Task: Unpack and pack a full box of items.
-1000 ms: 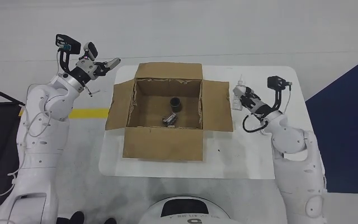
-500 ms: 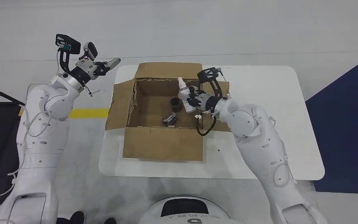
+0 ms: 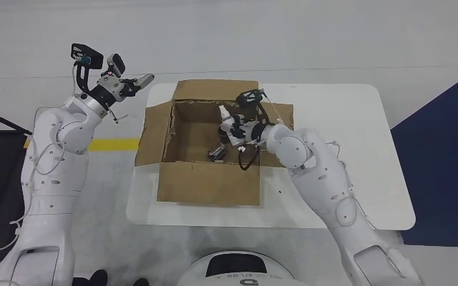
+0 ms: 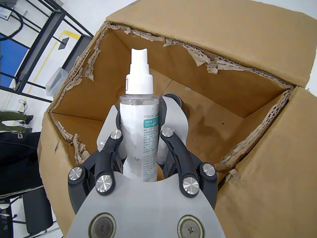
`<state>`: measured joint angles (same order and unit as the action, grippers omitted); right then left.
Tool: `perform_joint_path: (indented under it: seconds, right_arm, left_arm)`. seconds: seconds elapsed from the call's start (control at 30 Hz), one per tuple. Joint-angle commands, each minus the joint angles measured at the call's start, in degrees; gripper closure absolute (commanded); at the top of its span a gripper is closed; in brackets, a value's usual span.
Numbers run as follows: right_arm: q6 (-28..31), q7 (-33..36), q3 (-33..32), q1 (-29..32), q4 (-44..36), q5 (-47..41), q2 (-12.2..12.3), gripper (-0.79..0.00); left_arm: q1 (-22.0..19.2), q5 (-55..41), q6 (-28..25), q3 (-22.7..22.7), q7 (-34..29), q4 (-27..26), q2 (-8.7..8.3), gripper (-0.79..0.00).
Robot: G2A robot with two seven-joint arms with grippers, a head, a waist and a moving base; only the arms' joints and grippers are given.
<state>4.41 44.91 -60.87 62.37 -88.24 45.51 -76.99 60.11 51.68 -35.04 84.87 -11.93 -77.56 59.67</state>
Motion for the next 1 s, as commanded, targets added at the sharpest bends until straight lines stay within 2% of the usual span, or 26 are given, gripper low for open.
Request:
perform_joint_path:
  seconds: [0.0, 0.2, 0.3, 0.33, 0.37, 0.4, 0.47, 0.57, 0.7, 0.8, 0.87, 0.97]
  right_arm:
    - [-0.04, 0.41, 1.19, -0.83, 1.36, 0.43, -0.19, -0.163]
    - [3.62, 4.62, 5.89, -3.76, 4.64, 2.37, -0.72, -0.271]
    - [4.62, 6.43, 7.57, -4.81, 5.89, 3.41, -0.91, -0.379]
    - [4.33, 7.17, 8.00, -5.26, 6.18, 3.65, -0.99, -0.391]
    - [4.13, 7.56, 8.47, -5.60, 6.29, 4.08, -1.08, -0.449]
    - [4.08, 7.87, 8.84, -5.79, 6.30, 4.17, -1.15, -0.576]
    - [4.55, 8.00, 8.76, -5.84, 5.49, 3.75, -1.12, -0.693]
    - [5.26, 6.13, 5.93, -4.56, 2.30, 3.12, -0.47, -0.674]
    - [8.39, 2.54, -3.30, 1.80, -5.88, -1.21, 1.47, -0.690]
    - [9.44, 2.04, -11.74, 7.45, -11.09, -2.28, 3.07, -0.582]
    - [8.65, 1.53, -16.23, 11.13, -14.11, -1.98, 3.83, -0.603]
    - [7.72, 1.31, -22.47, 16.03, -16.83, -3.68, 4.70, -0.483]
  left_arm:
    - [0.00, 0.00, 0.00, 0.00, 0.00, 0.00, 0.00, -0.785]
    - [0.00, 0.00, 0.00, 0.00, 0.00, 0.00, 0.00, -0.785]
    - [0.00, 0.00, 0.00, 0.00, 0.00, 0.00, 0.00, -0.785]
    - [0.00, 0.00, 0.00, 0.00, 0.00, 0.00, 0.00, -0.785]
    - [0.00, 0.00, 0.00, 0.00, 0.00, 0.00, 0.00, -0.785]
    - [0.00, 0.00, 0.00, 0.00, 0.00, 0.00, 0.00, -0.785]
    - [0.00, 0.00, 0.00, 0.00, 0.00, 0.00, 0.00, -0.785]
    - [0.00, 0.00, 0.00, 0.00, 0.00, 0.00, 0.00, -0.785]
    - [0.00, 0.00, 0.00, 0.00, 0.00, 0.00, 0.00, -0.785]
    - [0.00, 0.00, 0.00, 0.00, 0.00, 0.00, 0.00, -0.785]
    - [0.00, 0.00, 0.00, 0.00, 0.00, 0.00, 0.00, -0.785]
    - [0.00, 0.00, 0.00, 0.00, 0.00, 0.00, 0.00, -0.785]
